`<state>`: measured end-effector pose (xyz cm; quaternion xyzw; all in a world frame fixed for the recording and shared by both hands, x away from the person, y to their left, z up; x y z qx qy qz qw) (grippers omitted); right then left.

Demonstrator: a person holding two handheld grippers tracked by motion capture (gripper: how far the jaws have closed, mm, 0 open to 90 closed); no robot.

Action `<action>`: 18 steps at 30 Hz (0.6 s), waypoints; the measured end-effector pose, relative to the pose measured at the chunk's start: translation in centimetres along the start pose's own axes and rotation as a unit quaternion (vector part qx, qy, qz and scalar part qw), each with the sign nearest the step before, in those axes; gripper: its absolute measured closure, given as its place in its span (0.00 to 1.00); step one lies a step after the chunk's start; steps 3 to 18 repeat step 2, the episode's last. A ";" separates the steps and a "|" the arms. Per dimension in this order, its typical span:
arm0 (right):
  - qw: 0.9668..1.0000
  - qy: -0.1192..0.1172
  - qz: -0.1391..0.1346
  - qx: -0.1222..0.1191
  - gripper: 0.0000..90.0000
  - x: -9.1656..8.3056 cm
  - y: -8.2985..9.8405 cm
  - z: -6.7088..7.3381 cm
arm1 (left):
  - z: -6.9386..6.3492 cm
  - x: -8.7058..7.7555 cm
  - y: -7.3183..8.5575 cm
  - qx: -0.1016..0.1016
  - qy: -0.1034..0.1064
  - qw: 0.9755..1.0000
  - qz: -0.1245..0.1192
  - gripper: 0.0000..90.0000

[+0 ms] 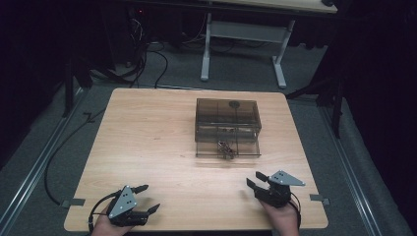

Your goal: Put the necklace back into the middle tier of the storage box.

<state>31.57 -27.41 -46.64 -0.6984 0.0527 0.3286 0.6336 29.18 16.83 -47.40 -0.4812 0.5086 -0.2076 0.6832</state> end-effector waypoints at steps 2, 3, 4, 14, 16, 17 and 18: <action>1.000 0.001 0.003 0.005 0.54 0.2 0.0 0.0 | 0.0 0.0 0.0 0.000 -0.002 1.000 0.000 0.29; 1.000 0.001 0.003 0.005 0.54 0.2 0.0 0.0 | 0.0 0.0 0.0 0.000 -0.002 1.000 0.000 0.29; 1.000 0.001 0.003 0.005 0.54 0.2 0.0 0.0 | 0.0 0.0 0.0 0.000 -0.002 1.000 0.000 0.29; 1.000 0.001 0.003 0.005 0.54 0.2 0.0 0.0 | 0.0 0.0 0.0 0.000 -0.002 1.000 0.000 0.29; 1.000 0.001 0.003 0.005 0.54 0.2 0.0 0.0 | 0.0 0.0 0.0 0.000 -0.002 1.000 0.000 0.29; 1.000 0.001 0.003 0.005 0.54 0.2 0.0 0.0 | 0.0 0.0 0.0 0.000 -0.002 1.000 0.000 0.29; 1.000 0.001 0.003 0.005 0.54 0.2 0.0 0.0 | 0.0 0.0 0.0 0.000 -0.002 1.000 0.000 0.29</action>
Point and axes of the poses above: each handheld gripper's, and its own axes: x roughly forward along the jaws, y roughly out of its underside, z roughly to its left, the point moved 3 cm from there along x, roughly forward along the jaws, and after that the axes turned 8 degrees about y, right-handed, at the moved point
